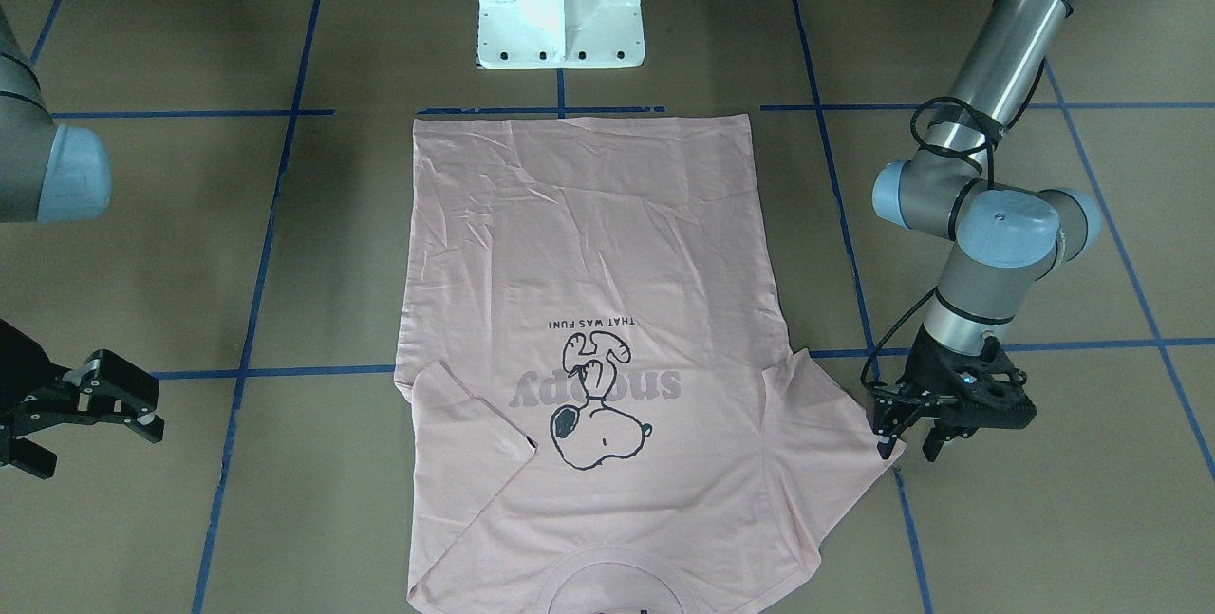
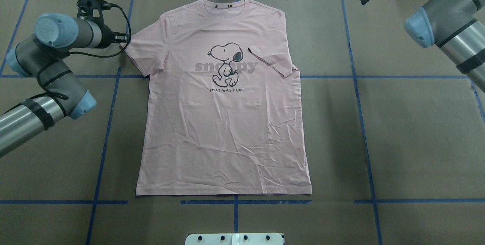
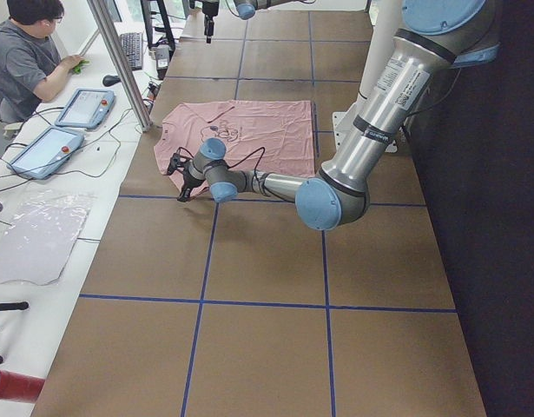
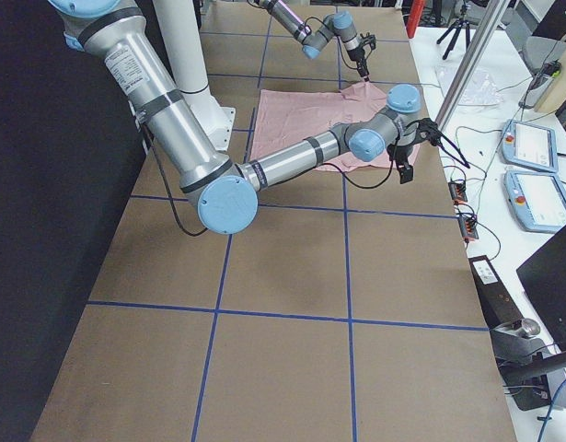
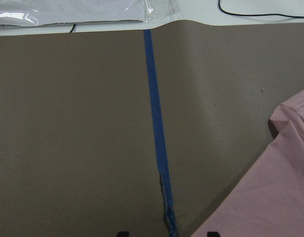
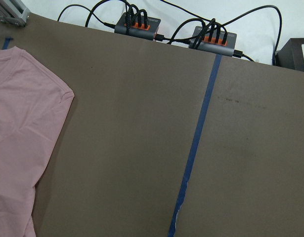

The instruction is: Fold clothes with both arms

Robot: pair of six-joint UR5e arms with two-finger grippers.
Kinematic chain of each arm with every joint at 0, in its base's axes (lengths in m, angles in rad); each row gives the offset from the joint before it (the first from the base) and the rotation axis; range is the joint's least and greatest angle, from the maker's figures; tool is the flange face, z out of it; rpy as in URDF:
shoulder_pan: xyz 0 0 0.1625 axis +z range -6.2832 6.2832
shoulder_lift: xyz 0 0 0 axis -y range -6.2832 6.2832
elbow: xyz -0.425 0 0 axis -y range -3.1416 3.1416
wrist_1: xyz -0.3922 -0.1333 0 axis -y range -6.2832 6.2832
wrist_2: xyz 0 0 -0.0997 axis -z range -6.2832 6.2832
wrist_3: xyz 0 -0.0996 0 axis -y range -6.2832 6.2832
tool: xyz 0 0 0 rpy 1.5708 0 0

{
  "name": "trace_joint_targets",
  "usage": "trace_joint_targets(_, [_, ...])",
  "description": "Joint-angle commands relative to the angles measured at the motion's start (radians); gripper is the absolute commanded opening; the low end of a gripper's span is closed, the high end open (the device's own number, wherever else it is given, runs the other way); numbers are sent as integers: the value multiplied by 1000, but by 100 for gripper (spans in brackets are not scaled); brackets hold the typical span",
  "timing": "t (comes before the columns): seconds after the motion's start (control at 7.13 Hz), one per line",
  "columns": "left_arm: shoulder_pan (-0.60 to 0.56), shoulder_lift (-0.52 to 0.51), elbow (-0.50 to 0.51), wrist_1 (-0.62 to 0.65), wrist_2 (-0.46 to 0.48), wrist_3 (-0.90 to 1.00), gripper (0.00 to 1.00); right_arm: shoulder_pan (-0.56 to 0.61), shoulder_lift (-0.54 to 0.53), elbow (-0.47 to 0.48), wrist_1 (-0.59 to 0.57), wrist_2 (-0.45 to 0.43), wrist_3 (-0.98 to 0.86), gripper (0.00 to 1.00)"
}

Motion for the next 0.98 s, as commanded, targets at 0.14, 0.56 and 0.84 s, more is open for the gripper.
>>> trace_joint_targets(0.14, [19, 0, 6, 0, 0, 0, 52, 0, -2, 0, 0, -3, 0, 100])
trace_joint_targets(0.56, [19, 5, -3, -5, 0, 14, 0, 0, -2, 0, 0, -6, 0, 100])
trace_joint_targets(0.84, [13, 4, -88, 41, -8, 26, 0, 0, -2, 0, 0, -4, 2, 100])
